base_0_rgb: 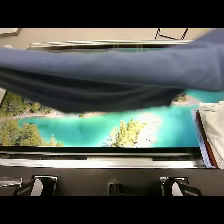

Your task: Fold the clothes and pants, and hang the long-sleeved shirts on hangers.

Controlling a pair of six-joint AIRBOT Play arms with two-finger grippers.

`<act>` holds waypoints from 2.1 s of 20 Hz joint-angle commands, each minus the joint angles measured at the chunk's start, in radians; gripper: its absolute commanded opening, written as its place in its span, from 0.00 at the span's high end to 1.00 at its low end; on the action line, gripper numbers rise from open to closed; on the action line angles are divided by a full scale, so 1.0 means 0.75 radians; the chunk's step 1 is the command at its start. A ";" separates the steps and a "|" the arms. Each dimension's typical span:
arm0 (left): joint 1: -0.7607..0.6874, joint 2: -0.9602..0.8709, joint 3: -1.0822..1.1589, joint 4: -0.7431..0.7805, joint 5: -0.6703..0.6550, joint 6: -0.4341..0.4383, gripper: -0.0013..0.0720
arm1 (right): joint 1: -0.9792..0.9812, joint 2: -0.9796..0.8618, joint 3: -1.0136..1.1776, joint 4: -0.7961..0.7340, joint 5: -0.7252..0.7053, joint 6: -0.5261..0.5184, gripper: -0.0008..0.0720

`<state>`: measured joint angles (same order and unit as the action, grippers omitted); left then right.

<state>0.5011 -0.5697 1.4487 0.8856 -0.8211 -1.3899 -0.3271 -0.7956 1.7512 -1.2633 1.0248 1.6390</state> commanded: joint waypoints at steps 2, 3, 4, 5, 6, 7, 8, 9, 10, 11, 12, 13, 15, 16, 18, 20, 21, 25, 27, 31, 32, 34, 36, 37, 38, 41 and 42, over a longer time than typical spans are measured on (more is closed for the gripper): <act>0.002 -0.014 -0.212 0.021 -0.411 -0.007 0.95 | -0.001 -0.210 0.002 -0.041 0.138 0.004 0.94; -0.004 -0.014 -0.325 0.021 -0.435 -0.007 0.95 | 0.002 -0.315 0.000 -0.005 0.160 0.012 0.94; -0.022 -0.015 -0.458 0.020 -0.451 -0.007 0.95 | 0.002 -0.424 0.000 0.070 0.183 0.014 0.94; -0.048 -0.015 -0.591 0.018 -0.453 -0.008 0.95 | 0.002 -0.554 0.000 0.202 0.219 0.014 0.94; -0.085 -0.016 -0.738 0.015 -0.448 -0.008 0.95 | 0.005 -0.677 0.000 0.330 0.254 0.014 0.93; -0.126 -0.018 -0.876 0.015 -0.437 -0.009 0.95 | 0.025 -0.809 0.000 0.420 0.284 0.014 0.93; -0.160 -0.021 -0.992 0.013 -0.421 -0.012 0.95 | 0.060 -0.922 0.000 0.453 0.318 0.026 0.93; -0.189 -0.024 -1.090 0.004 -0.405 -0.024 0.95 | 0.103 -1.036 0.000 0.455 0.366 0.070 0.93; -0.210 -0.024 -1.172 -0.016 -0.386 -0.043 0.95 | 0.152 -1.137 0.000 0.448 0.409 0.098 0.93; -0.221 -0.023 -1.225 -0.032 -0.371 -0.043 0.95 | 0.199 -1.218 0.000 0.442 0.440 0.116 0.93; -0.221 -0.024 -1.255 -0.039 -0.370 -0.043 0.95 | 0.248 -1.290 0.000 0.438 0.457 0.125 0.93; -0.220 -0.023 -1.260 -0.037 -0.370 -0.042 0.95 | 0.285 -1.339 0.000 0.431 0.459 0.125 0.90; -0.220 -0.023 -1.246 -0.039 -0.349 -0.043 0.95 | 0.324 -1.387 0.001 0.397 0.473 0.123 0.22; -0.220 -0.023 -1.234 -0.039 -0.343 -0.043 0.95 | 0.321 -1.385 0.002 0.359 0.500 0.099 0.01; -0.220 -0.023 -1.214 -0.038 -0.335 -0.042 0.95 | 0.273 -1.354 0.003 0.145 0.695 0.060 0.06; -0.220 -0.023 -1.213 -0.038 -0.308 -0.041 0.95 | 0.258 -1.309 -0.092 -0.084 0.890 0.020 0.09; -0.220 -0.023 -1.213 -0.038 -0.297 -0.031 0.95 | 0.260 -1.255 -0.238 -0.099 0.915 -0.007 0.10; -0.220 -0.023 -1.213 -0.039 -0.276 -0.032 0.95 | 0.260 -0.956 -0.993 0.262 0.480 -0.094 0.09; -0.221 -0.023 -1.213 -0.039 -0.275 -0.032 0.95 | 0.261 -0.877 -1.202 0.476 0.269 -0.143 0.10; -0.221 -0.023 -1.213 -0.039 -0.275 -0.032 0.95 | 0.317 -0.874 -1.312 0.725 0.092 -0.212 0.13; -0.221 -0.023 -1.213 -0.039 -0.275 -0.032 0.95 | 0.366 -0.874 -1.312 0.728 0.038 -0.196 0.13; -0.221 -0.022 -1.212 -0.040 -0.275 -0.032 0.95 | 0.469 -0.874 -1.312 0.763 -0.094 -0.124 0.13; -0.221 -0.017 -1.199 -0.040 -0.275 -0.032 0.95 | 0.539 -0.874 -1.300 0.829 -0.192 -0.096 0.59; -0.221 -0.014 -1.183 -0.040 -0.275 -0.031 0.95 | 0.542 -0.873 -1.270 0.845 -0.178 -0.096 0.94; -0.220 -0.013 -1.155 -0.040 -0.272 -0.021 0.95 | 0.534 -0.863 -1.220 0.823 -0.152 -0.109 0.94; -0.220 -0.007 -0.915 -0.038 -0.216 0.085 0.95 | 0.480 -0.714 -0.899 0.543 -0.070 -0.116 0.94; -0.220 -0.005 -0.772 -0.038 -0.156 0.110 0.95 | 0.450 -0.638 -0.743 0.415 -0.045 -0.118 0.94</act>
<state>0.3359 -0.5781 0.7002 0.8558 -1.0050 -1.3647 0.0383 -1.3720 0.9848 -0.7704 0.9611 1.5486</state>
